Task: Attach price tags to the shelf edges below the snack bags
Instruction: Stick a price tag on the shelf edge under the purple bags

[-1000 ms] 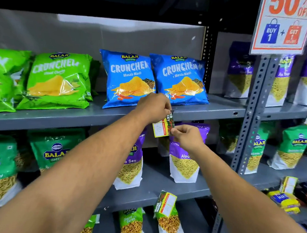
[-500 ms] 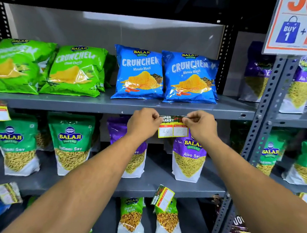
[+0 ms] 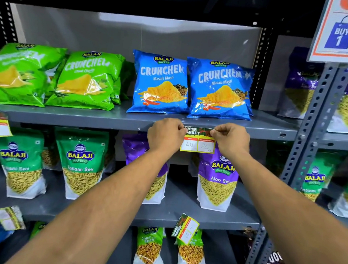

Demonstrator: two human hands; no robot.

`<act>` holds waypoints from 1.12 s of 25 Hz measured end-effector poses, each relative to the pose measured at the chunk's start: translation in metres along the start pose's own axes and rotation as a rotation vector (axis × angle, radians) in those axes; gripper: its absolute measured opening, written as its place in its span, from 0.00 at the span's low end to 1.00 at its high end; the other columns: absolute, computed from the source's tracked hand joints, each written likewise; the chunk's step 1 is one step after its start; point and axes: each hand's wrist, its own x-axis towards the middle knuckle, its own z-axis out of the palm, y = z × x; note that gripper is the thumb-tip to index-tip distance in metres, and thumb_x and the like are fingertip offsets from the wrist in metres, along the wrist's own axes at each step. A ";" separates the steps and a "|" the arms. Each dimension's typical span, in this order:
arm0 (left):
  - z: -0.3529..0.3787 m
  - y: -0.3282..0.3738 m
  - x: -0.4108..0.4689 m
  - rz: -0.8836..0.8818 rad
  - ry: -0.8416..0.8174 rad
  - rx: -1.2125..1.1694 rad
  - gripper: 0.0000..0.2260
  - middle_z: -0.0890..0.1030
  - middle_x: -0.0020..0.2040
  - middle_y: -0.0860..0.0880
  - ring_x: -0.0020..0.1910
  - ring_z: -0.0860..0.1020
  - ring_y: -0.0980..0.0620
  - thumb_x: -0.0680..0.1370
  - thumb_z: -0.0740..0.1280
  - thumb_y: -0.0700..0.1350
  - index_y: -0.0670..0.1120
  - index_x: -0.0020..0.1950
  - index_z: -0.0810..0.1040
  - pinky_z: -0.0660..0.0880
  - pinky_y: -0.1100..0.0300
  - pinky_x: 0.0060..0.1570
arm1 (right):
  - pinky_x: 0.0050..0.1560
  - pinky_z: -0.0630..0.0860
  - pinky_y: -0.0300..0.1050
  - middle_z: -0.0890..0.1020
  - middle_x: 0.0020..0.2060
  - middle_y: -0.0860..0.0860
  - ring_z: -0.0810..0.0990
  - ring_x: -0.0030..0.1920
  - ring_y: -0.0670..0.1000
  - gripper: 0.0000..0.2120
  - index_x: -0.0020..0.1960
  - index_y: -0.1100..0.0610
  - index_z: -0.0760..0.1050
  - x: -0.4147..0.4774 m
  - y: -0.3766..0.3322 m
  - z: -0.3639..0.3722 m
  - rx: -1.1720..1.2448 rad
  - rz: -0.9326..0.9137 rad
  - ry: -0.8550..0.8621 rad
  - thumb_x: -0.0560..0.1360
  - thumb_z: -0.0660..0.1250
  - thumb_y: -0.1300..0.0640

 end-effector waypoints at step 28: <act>0.141 -0.168 -0.209 -0.192 -0.879 -0.062 0.11 0.81 0.36 0.47 0.39 0.79 0.48 0.73 0.71 0.53 0.47 0.36 0.77 0.77 0.50 0.45 | 0.52 0.73 0.50 0.77 0.56 0.54 0.76 0.58 0.57 0.13 0.58 0.52 0.75 -0.104 0.181 0.063 -0.649 -0.356 -0.623 0.75 0.64 0.52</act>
